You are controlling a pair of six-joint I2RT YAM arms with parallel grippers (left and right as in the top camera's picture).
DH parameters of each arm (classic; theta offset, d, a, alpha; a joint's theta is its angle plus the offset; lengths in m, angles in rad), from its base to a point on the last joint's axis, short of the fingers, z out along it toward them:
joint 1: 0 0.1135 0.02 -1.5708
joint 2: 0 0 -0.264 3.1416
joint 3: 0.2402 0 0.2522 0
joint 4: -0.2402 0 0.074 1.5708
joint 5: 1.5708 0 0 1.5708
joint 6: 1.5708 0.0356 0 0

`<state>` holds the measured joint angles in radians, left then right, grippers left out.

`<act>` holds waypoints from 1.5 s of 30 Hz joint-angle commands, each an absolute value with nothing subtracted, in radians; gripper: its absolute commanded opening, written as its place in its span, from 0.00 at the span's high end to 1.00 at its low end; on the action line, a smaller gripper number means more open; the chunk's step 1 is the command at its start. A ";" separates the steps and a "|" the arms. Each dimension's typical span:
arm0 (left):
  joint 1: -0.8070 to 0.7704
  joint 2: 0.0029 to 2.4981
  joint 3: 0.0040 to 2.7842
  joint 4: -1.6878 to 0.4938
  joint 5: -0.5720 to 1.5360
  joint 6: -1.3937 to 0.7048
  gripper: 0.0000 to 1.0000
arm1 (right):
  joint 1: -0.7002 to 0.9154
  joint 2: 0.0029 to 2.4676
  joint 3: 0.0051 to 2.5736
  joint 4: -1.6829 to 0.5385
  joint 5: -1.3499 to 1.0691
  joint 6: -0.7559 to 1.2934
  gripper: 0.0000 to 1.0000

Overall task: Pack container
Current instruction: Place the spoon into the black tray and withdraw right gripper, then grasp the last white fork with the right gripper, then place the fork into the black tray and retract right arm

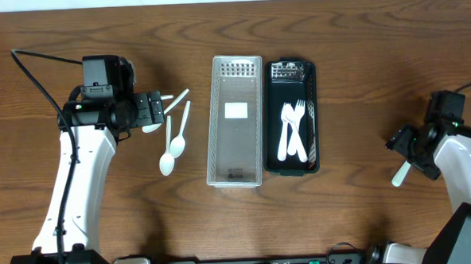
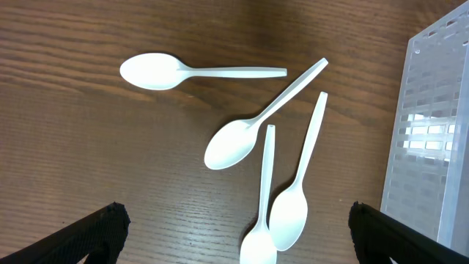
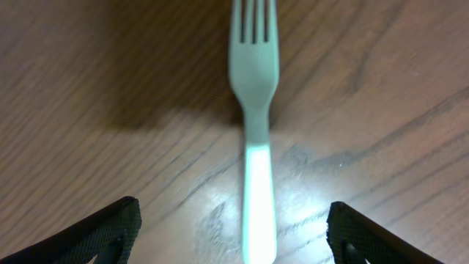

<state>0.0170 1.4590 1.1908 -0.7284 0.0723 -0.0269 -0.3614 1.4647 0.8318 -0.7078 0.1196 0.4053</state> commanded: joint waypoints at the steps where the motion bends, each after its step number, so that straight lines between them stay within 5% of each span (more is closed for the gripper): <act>1: 0.021 1.465 1.206 -0.729 0.071 -0.035 0.02 | -0.406 1.462 0.787 -0.667 0.128 0.419 0.16; 20: 0.021 1.465 1.206 -0.729 0.071 -0.035 0.02 | -0.461 1.583 0.712 -0.476 0.120 0.448 0.35; 23: 0.021 1.465 1.206 -0.729 0.071 -0.035 0.02 | -0.461 1.599 0.712 -0.475 0.095 0.448 0.46; 29: 0.021 1.465 1.206 -0.729 0.071 -0.035 0.02 | -0.457 1.598 0.712 -0.480 0.016 0.447 0.84; 38: 0.021 1.465 1.206 -0.729 0.071 -0.035 0.02 | -0.317 1.435 0.857 -0.575 -0.143 0.377 0.99; 45: 0.021 1.465 1.206 -0.729 0.071 -0.035 0.02 | -0.103 1.298 1.030 -0.597 -0.217 0.377 0.99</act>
